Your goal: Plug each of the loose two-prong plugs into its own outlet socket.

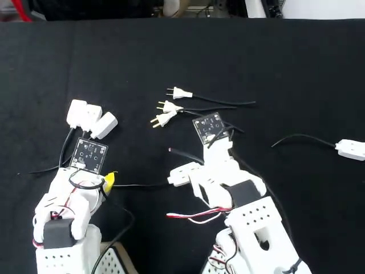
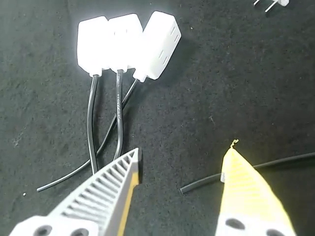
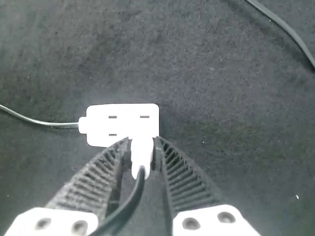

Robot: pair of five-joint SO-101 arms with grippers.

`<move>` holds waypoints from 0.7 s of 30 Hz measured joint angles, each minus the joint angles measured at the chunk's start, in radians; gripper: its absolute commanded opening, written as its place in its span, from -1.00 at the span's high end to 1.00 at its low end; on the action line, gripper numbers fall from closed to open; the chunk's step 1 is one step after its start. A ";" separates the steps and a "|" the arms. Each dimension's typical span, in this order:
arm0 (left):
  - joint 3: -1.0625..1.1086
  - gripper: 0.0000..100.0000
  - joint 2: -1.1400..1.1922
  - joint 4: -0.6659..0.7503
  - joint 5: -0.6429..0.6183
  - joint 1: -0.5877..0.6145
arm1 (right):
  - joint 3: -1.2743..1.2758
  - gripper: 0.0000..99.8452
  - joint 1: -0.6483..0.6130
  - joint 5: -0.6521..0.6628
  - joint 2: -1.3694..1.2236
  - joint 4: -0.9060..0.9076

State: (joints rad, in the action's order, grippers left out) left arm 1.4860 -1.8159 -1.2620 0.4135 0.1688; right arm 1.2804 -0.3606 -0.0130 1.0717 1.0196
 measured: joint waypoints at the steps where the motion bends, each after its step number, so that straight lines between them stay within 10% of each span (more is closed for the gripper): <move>1: 0.000 0.46 0.000 0.000 0.000 0.000 | 0.000 0.98 0.000 0.000 0.000 0.000; 21: 0.000 0.46 0.000 0.000 0.000 0.000 | -0.005 0.98 0.000 0.000 0.000 -0.014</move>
State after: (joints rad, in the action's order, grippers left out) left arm 1.4860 -1.8159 -1.2620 0.4135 0.1688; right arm 1.2758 -0.3606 -0.0130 1.0717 1.0058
